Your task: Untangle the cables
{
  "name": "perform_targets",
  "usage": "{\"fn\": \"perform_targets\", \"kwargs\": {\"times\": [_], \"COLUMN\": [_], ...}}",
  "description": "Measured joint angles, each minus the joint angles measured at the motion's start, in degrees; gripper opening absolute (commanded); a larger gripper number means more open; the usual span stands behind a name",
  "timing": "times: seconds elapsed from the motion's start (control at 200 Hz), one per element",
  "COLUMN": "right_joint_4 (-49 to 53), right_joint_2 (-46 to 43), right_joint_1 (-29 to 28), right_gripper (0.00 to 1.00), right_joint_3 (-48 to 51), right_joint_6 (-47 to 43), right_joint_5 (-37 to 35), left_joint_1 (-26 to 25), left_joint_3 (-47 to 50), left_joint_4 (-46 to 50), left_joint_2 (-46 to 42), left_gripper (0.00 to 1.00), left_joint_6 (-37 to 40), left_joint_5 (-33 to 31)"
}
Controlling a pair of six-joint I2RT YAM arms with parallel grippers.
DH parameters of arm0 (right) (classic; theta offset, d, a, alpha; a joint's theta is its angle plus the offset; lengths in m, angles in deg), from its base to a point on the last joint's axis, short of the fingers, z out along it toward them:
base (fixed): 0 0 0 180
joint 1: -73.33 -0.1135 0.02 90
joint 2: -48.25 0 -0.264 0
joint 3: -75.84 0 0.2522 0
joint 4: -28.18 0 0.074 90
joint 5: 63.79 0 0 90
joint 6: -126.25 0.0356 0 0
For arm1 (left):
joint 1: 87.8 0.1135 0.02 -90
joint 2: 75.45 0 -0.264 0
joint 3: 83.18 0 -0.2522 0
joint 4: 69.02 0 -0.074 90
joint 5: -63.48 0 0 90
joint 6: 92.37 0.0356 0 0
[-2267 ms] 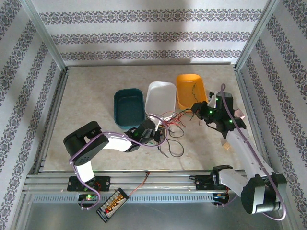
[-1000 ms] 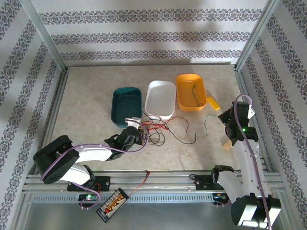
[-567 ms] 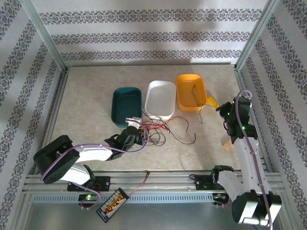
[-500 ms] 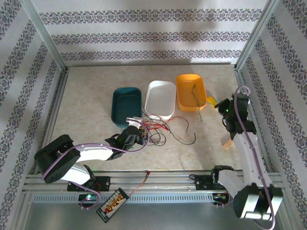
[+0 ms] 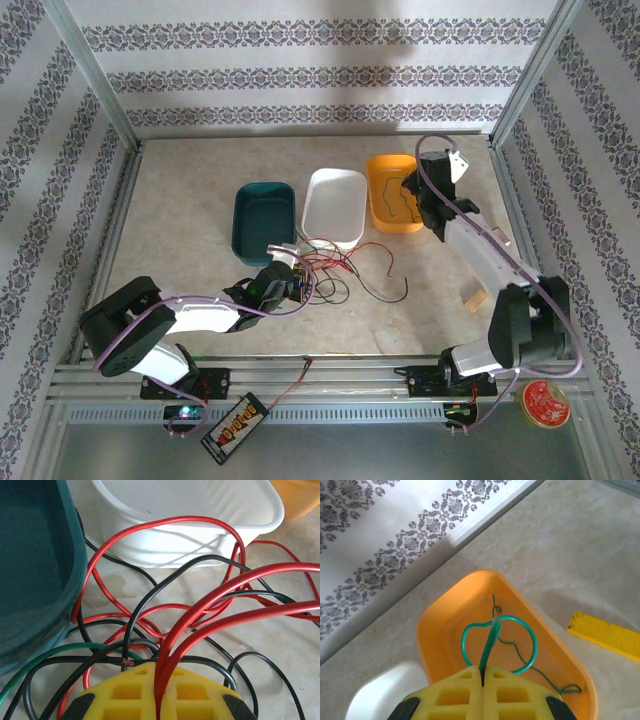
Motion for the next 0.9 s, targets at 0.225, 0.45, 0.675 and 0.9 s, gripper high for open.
{"fn": "perform_targets", "kwargs": {"times": [0.225,0.45,0.675,0.9], "right_joint_4": [-0.2,1.0,1.5,2.6], "right_joint_2": [12.1,14.1,4.1,-12.2], "right_joint_1": [0.0,0.0,-0.8,-9.9], "right_gripper": [0.32,0.5,0.51,0.51], "right_joint_3": [-8.2,-8.7,-1.7,8.7], "right_joint_6": [0.7,1.3,0.3,-5.7], "right_joint_5": [0.7,5.9,8.2,15.5], "left_joint_1": [0.0,0.0,0.0,0.0], "left_joint_3": [-0.5,-1.3,-2.8,-5.3], "left_joint_4": [0.0,0.0,-0.1,-2.8], "left_joint_2": [0.3,1.3,2.2,4.5], "left_gripper": [0.0,0.0,0.0,0.52], "left_joint_6": [0.0,0.0,0.4,1.2], "left_joint_5": [0.4,1.2,2.6,6.6]}}
